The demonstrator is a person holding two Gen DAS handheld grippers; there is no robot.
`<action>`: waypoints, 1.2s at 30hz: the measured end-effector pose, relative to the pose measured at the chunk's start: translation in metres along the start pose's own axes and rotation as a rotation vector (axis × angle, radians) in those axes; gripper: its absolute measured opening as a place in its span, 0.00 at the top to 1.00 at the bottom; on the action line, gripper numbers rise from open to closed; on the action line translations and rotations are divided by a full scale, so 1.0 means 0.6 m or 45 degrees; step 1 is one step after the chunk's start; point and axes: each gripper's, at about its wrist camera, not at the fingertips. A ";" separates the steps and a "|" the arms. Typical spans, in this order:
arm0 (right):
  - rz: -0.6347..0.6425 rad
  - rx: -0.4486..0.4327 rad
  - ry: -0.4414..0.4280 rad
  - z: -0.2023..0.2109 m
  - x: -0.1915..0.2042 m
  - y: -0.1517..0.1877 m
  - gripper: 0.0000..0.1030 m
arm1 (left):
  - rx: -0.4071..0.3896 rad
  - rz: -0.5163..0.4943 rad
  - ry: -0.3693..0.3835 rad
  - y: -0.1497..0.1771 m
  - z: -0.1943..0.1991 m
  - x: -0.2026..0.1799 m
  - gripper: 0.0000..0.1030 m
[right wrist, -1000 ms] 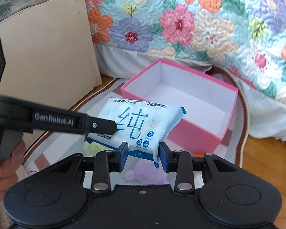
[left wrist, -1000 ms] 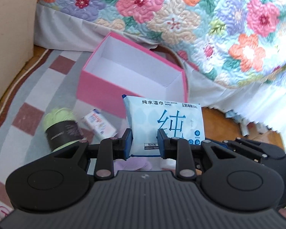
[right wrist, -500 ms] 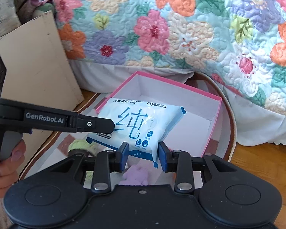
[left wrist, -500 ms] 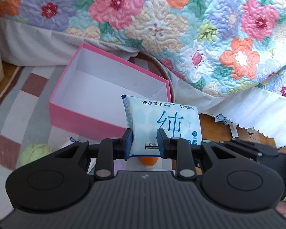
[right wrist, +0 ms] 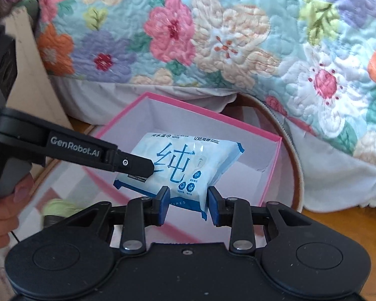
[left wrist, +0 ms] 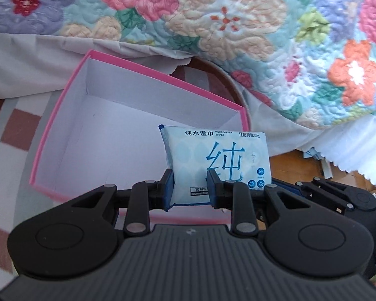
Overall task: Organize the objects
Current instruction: 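Lower the wet-wipes pack into the pink box and open the left tool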
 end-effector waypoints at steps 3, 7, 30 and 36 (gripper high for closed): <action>0.129 0.048 0.082 -0.040 0.000 -0.021 0.63 | 0.023 0.043 -0.006 -0.022 -0.045 0.004 0.73; 0.139 0.105 0.098 -0.081 -0.023 -0.038 0.63 | 0.047 0.064 -0.010 -0.042 -0.093 0.011 0.73; 0.057 0.421 0.082 -0.258 -0.059 -0.058 0.64 | 0.149 0.023 -0.165 -0.111 -0.232 0.028 0.75; 0.126 0.438 0.139 -0.270 -0.051 -0.054 0.65 | 0.177 0.036 -0.200 -0.104 -0.257 0.027 0.75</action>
Point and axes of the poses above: each gripper's, at about its wrist camera, not at the fingertips, and z roughly against the way its jaws point, x to its left, y to its underside
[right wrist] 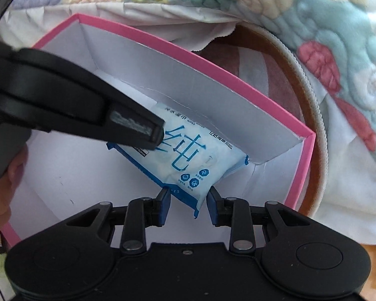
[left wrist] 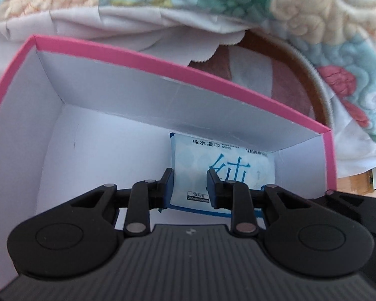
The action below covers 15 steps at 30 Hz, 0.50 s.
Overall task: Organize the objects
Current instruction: 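Lower the wet-wipes pack into the pink box and open the left tool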
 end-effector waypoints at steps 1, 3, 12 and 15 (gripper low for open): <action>0.008 -0.006 0.015 0.000 0.000 0.001 0.65 | 0.001 0.017 0.003 0.001 -0.004 0.002 0.75; 0.012 -0.018 0.023 0.000 -0.001 0.004 0.66 | -0.003 0.049 0.009 0.002 -0.009 0.006 0.74; -0.048 -0.160 0.047 0.039 -0.005 0.038 0.49 | 0.022 0.152 0.111 0.007 -0.020 0.014 0.76; -0.091 -0.213 -0.010 0.061 -0.018 0.055 0.49 | 0.019 0.148 0.097 0.013 -0.025 0.011 0.76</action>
Point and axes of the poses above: each gripper's, at about its wrist camera, not at the fingertips, and z roughly against the way its jaws point, x to its left, y to its underside
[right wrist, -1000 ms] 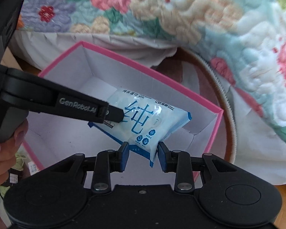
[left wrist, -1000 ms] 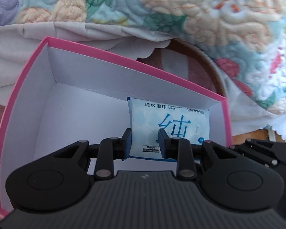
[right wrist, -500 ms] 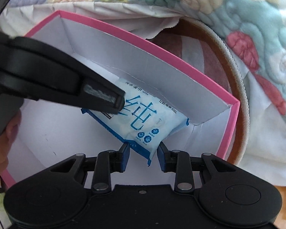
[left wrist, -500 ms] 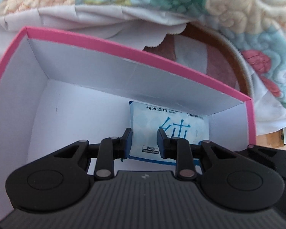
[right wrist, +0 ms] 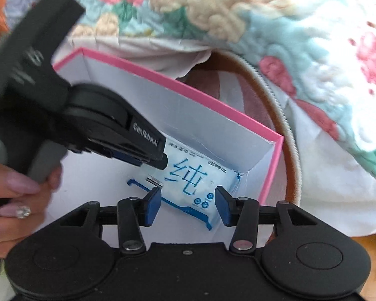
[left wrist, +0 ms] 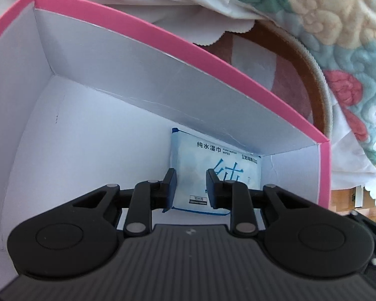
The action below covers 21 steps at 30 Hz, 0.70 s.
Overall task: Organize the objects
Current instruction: 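Lower the wet-wipes pack into the pink box and open the left tool, then withdraw the left tool and move it toward the green yarn skein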
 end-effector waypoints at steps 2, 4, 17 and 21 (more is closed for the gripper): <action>-0.023 -0.016 -0.028 0.009 -0.005 0.003 0.50 | -0.006 -0.002 0.003 0.003 0.001 -0.001 0.76; -0.052 -0.025 -0.064 0.020 -0.018 0.017 0.53 | -0.007 0.002 0.021 0.004 0.003 -0.002 0.76; -0.128 -0.110 -0.260 0.099 -0.027 0.047 0.53 | -0.093 -0.228 -0.048 0.030 0.133 -0.034 0.76; -0.111 -0.145 -0.284 0.148 -0.009 0.053 0.52 | -0.100 -0.239 -0.042 0.036 0.187 -0.037 0.76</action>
Point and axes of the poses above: each gripper's, at about its wrist camera, not at the fingertips, and z roughly against the way its jaws point, x to its left, y to its underside
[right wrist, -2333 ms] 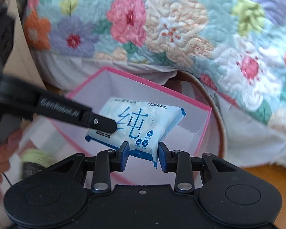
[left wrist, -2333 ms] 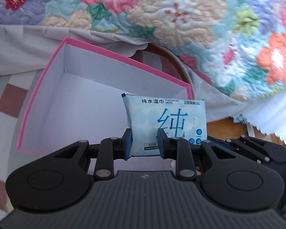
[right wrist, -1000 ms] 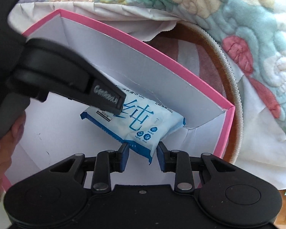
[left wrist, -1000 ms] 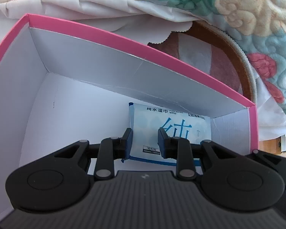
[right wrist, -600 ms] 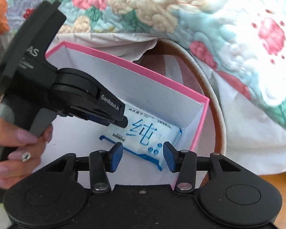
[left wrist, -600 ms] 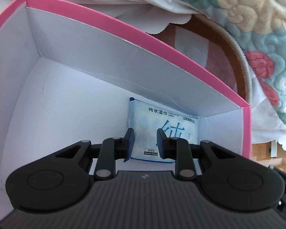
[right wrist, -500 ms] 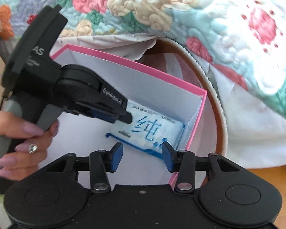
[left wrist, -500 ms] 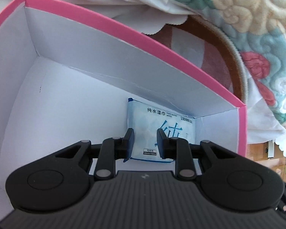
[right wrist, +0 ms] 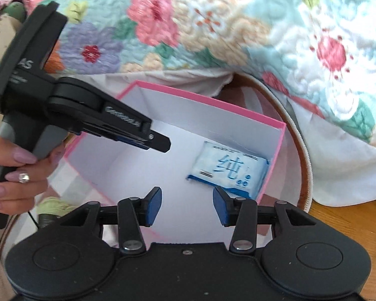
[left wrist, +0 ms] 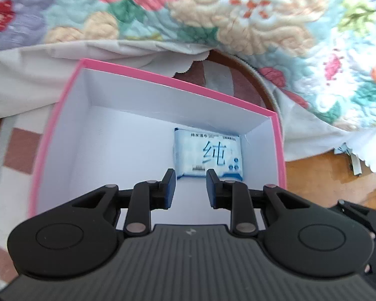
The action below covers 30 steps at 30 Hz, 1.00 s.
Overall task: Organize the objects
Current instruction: 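Withdraw the left tool and move it toward the green yarn skein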
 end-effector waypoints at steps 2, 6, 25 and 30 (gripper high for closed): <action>0.011 -0.011 -0.014 0.016 0.016 0.001 0.51 | 0.006 -0.018 -0.026 0.018 0.026 0.002 0.75; 0.040 -0.023 -0.029 0.048 0.048 0.005 0.50 | 0.037 -0.048 -0.048 0.051 0.080 0.018 0.72; 0.120 -0.049 -0.060 0.170 0.152 0.030 0.41 | -0.057 -0.131 -0.093 0.184 0.314 0.073 0.59; 0.170 -0.049 -0.069 0.187 0.185 0.038 0.34 | -0.082 -0.131 -0.052 0.223 0.346 0.078 0.53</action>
Point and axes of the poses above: each gripper's, at about its wrist camera, not at the fingertips, and z roughly against the way its jaws point, x to its left, y to its underside
